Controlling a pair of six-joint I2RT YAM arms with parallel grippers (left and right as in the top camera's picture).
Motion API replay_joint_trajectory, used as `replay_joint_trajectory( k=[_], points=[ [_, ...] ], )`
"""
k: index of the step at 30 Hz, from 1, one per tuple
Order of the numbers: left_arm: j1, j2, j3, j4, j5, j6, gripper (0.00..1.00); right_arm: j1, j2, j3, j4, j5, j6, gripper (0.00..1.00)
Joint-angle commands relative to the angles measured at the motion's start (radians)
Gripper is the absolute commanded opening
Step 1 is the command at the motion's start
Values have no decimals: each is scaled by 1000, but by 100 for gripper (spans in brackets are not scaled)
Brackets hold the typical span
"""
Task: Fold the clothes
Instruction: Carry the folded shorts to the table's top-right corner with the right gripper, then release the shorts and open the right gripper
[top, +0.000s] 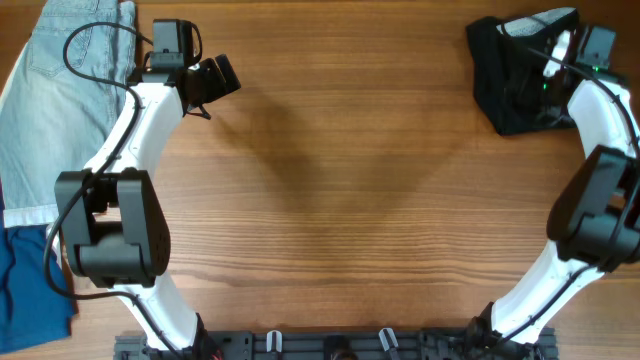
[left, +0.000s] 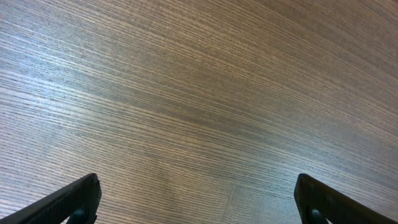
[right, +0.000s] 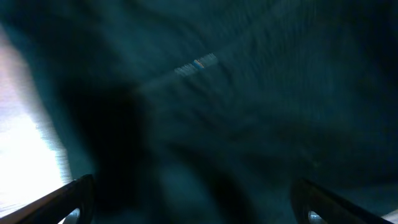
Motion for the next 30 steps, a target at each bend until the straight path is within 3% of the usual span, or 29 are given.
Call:
replay_joint_trajectory(
  k=[1,12,21,25,30],
  points=[
    [-5,15,-3,-2,-8,-10,100,-15,62,-5,44,16,-3,100],
    [-23,15,-3,-9,-9,-9,100,-25,317,-5,274,76,-43,100],
    [-23,15,-3,-9,-9,-9,100,-25,353,-5,444,14,-54,100],
    [-23,15,-3,-9,-9,-9,100,-25,349,8,419,-9,-52,100],
    [-23,15,-3,-9,-9,-9,100,-25,247,92,239,-11,-47,100]
  ],
)
